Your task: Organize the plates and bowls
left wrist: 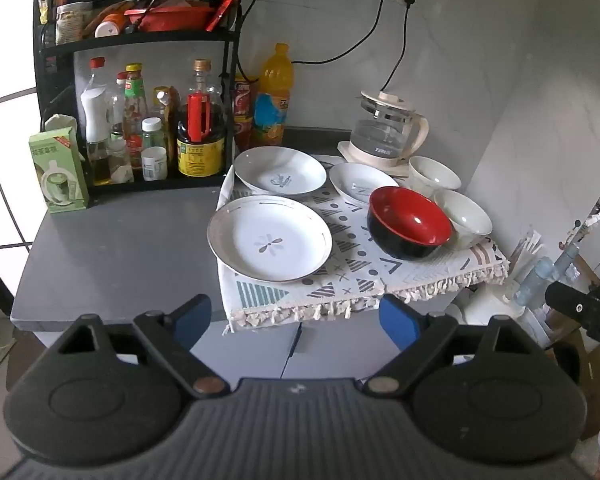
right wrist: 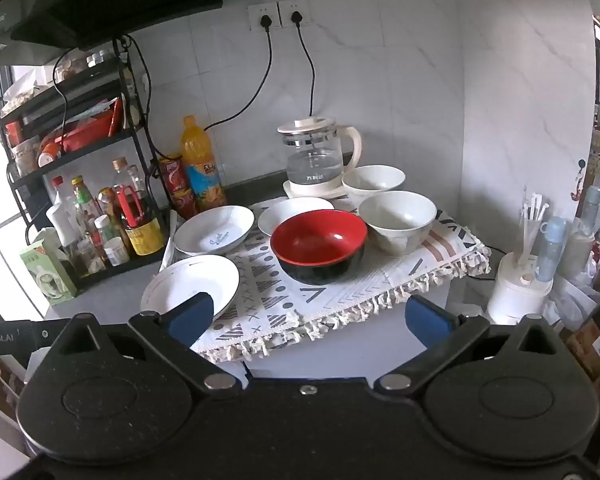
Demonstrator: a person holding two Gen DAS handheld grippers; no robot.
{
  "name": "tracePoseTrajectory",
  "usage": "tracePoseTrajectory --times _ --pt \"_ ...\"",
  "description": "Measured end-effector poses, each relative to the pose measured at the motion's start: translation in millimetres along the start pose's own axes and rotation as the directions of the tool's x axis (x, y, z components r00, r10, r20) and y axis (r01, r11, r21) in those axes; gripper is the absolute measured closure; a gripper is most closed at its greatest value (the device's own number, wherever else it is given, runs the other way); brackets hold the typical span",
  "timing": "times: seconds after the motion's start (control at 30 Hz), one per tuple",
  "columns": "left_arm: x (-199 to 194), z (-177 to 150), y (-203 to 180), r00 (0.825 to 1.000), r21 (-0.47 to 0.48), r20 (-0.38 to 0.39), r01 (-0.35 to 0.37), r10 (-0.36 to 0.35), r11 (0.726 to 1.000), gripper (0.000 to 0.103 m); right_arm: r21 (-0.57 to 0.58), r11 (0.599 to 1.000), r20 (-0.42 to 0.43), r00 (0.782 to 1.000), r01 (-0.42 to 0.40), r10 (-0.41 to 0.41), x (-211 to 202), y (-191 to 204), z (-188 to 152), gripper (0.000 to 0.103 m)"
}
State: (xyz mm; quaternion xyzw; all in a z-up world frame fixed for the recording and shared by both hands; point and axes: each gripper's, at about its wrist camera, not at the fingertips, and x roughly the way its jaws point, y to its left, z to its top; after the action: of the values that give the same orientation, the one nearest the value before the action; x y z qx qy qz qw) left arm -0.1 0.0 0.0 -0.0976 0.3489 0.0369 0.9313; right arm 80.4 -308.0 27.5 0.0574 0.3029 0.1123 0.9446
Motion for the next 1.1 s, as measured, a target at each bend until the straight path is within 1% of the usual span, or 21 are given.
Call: tracePoseTrajectory --times 0.17,0.2,0.27,0.3,0.43,0.63,0.8,1.1 --pt "-1 0 0 1.0 0.009 0.008 -0.011 0.011 1.0 0.013 0.006 1.0 -0.001 1.0 -0.005 0.005 1 -1 1 0.0" --pt "-2 -3 -7 1.0 0.013 0.007 -0.015 0.015 1.0 0.013 0.006 1.0 0.0 1.0 -0.006 0.006 2 -2 1 0.0" --pt "-2 -5 -10 1.0 0.006 0.006 -0.01 0.01 1.0 0.013 0.004 1.0 0.001 1.0 -0.005 0.005 3 -3 1 0.0" --pt "0 -4 -12 1.0 0.004 0.005 -0.009 0.009 1.0 0.013 -0.007 1.0 0.004 1.0 0.009 -0.009 -2 -3 -5 0.0" --pt "-1 -2 -12 1.0 0.007 0.003 0.002 -0.002 1.0 0.013 -0.018 1.0 0.005 1.0 0.003 -0.003 -3 -4 -8 0.0" --pt "0 -2 -13 1.0 0.01 -0.002 0.011 -0.011 1.0 0.013 -0.047 0.999 0.003 1.0 0.015 -0.015 -7 -4 -4 0.0" --pt "0 -2 -17 1.0 0.018 0.0 0.018 -0.018 1.0 0.013 -0.041 0.999 0.006 1.0 0.02 -0.02 -7 -6 -3 0.0" --pt "3 -1 -14 1.0 0.019 0.003 0.016 -0.016 1.0 0.013 -0.029 0.999 0.002 1.0 0.013 -0.013 -6 -8 -3 0.0"
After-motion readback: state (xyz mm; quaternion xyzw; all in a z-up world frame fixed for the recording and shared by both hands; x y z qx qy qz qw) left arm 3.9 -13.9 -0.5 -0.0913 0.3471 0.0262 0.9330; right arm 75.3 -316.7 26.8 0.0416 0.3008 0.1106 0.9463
